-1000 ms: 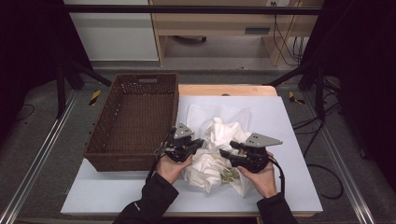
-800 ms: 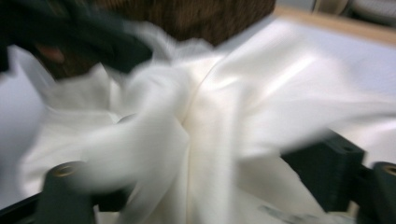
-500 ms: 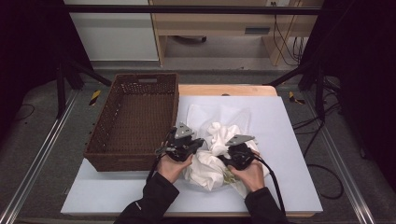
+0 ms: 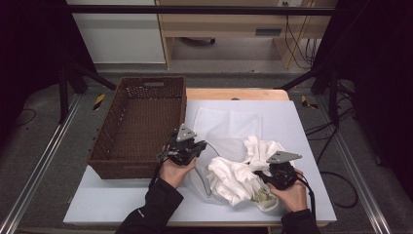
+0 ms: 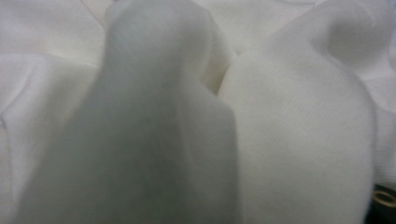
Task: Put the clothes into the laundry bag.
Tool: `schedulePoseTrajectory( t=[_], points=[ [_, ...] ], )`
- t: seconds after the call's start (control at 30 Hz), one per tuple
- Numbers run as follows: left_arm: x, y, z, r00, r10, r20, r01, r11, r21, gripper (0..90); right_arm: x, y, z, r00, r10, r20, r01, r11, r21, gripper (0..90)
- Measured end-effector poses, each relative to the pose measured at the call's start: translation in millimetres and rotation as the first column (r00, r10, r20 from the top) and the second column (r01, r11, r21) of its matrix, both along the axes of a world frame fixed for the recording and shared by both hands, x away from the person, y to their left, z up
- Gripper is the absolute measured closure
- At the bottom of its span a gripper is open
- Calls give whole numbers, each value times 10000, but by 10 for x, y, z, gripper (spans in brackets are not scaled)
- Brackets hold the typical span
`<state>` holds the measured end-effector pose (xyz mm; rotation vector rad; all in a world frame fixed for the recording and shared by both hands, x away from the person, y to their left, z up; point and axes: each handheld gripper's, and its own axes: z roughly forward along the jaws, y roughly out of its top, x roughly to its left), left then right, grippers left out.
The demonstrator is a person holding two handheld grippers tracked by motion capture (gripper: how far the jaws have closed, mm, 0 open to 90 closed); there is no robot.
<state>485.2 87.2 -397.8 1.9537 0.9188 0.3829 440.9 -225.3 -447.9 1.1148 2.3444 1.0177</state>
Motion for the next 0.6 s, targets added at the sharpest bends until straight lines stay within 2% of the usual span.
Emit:
schedulePoseTrajectory(
  t=[0.1, 0.17, 0.23, 0.27, 0.3, 0.33, 0.43, 0.5, 0.53, 0.6],
  points=[
    [-15, 3, 10, 9999, -120, 28, 120, 9999, 23, 889, -22, -3, 102, 9994, -103, 331, 95, 9997, 236, 590],
    [-22, 5, 18, 9998, -208, 47, 207, 9997, 112, 890, -94, -67, 245, 9966, -151, 809, 71, 9952, 979, 521],
    [-29, -5, 21, 9998, -217, 52, 217, 9996, 153, 891, -184, -136, 443, 9869, -510, 1530, 281, 9885, 1484, 461],
    [-30, -11, 22, 9997, -215, 64, 214, 9997, 130, 891, -218, -143, 523, 9810, -615, 1839, 330, 9875, 1540, 447],
    [-31, -18, 23, 9998, -197, 59, 196, 9997, 110, 891, -253, -116, 603, 9757, -589, 2113, 248, 9867, 1604, 436],
    [-30, -23, 25, 9997, -216, 67, 215, 9997, 136, 891, -267, -77, 636, 9747, -442, 2189, 84, 9868, 1620, 427],
    [-34, -52, 30, 9997, -237, 50, 236, 9996, 148, 891, -268, 170, 657, 9759, 377, 2151, -707, 9865, 1479, 373],
    [-41, -59, 37, 9996, -273, 79, 271, 9994, 203, 891, -223, 375, 583, 9779, 850, 1912, -1145, 9822, 1489, 347],
    [-42, -56, 42, 9995, -292, 79, 291, 9993, 230, 892, -183, 494, 500, 9816, 1064, 1588, -1310, 9795, 1532, 329],
    [-43, -48, 47, 9995, -293, 67, 292, 9994, 185, 892, -131, 640, 357, 9842, 1274, 1230, -1431, 9813, 1285, 313]
  ],
)
